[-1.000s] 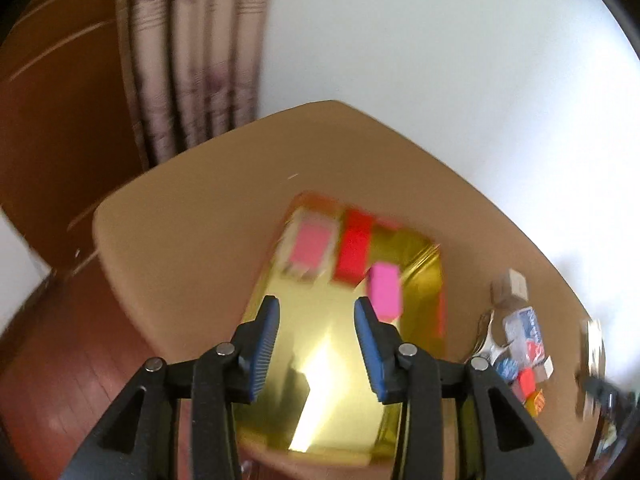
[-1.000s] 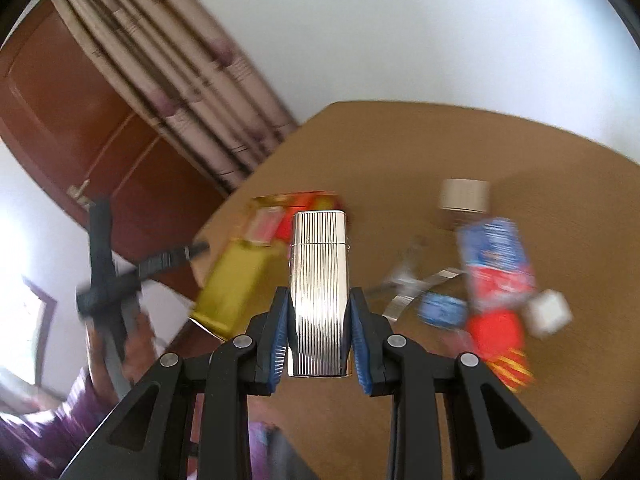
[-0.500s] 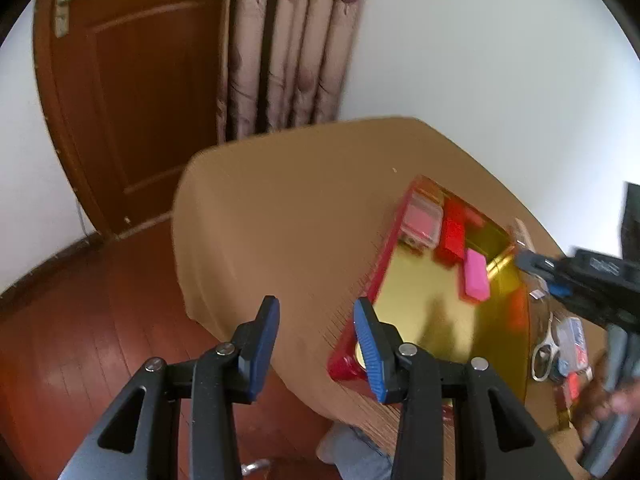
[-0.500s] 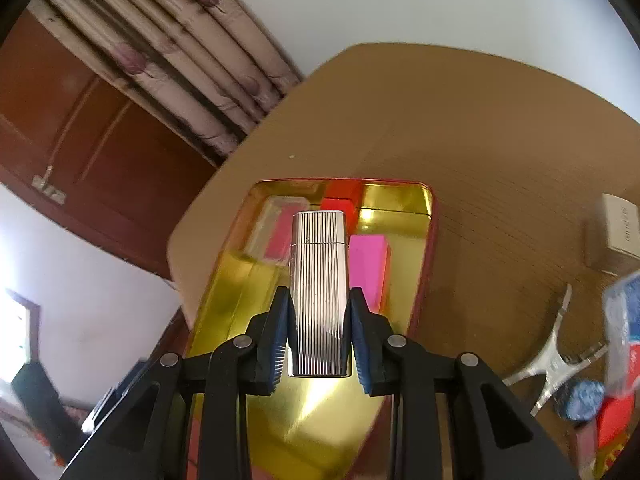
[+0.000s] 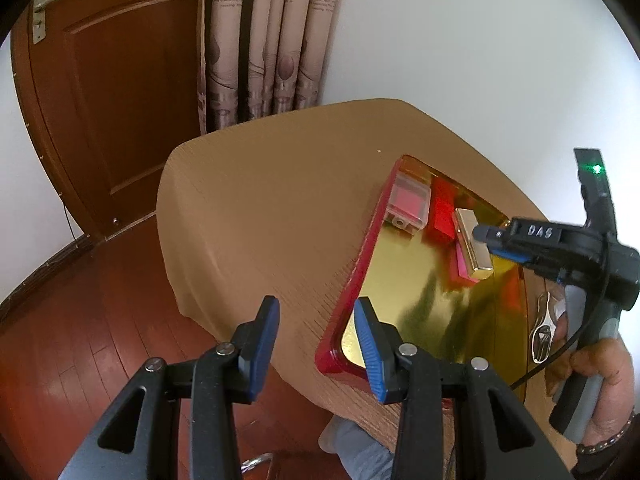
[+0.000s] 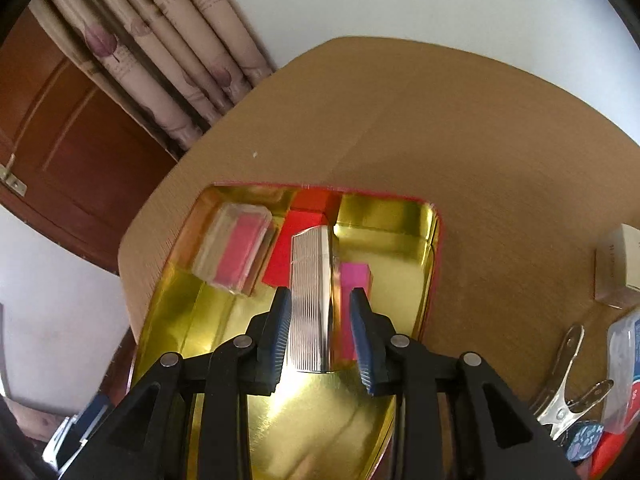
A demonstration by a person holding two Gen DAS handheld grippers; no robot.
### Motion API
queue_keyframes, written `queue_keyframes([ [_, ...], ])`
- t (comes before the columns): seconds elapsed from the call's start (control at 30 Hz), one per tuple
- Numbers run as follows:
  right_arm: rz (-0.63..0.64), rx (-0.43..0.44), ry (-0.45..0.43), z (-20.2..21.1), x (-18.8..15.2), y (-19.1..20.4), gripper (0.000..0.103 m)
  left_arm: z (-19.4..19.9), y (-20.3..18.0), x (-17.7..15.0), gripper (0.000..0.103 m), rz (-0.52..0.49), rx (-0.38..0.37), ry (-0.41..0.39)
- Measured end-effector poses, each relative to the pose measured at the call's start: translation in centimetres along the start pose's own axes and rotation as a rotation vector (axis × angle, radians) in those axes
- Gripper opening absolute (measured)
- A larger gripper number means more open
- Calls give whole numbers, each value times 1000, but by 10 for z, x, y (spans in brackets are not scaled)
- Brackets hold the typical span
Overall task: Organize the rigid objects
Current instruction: 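Lower the silver striped box into the tin and open the right tool, then grasp the beige MARUBI box with the right tool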
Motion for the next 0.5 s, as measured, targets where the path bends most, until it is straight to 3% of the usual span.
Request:
queue_keyframes([
  [0.1,-24,23,-59,18,9,-3,38,1,-1,-1,40,-8,6,-7],
  [0.17,-44,-17,-103,41,11,-18,64,2,-1,-1,40,-7,5,-10],
  [0.2,-74,-68,-110,55,10,-34,88,2,-1,-1,40,-6,3,-6],
  [0.27,-110,-111,-113,74,8,-63,91,0,-2,-3,40,-6,2,9],
  [0.33,-134,-239,-93,95,5,-109,91,-3,-2,-4,40,-6,4,23],
  [0.5,-219,-289,55,92,-7,-182,91,-5,-5,-8,40,-13,2,36],
])
Point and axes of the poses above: each gripper's, at about its wrist camera, not at the fingertips, and z roughly against the way its jaws point, y to its left, x to its top, the point moved 10 cm from there along -z, roughly the way its jaws point, and after that the axes turned 13 degrees about z, right-handed, at the moved point
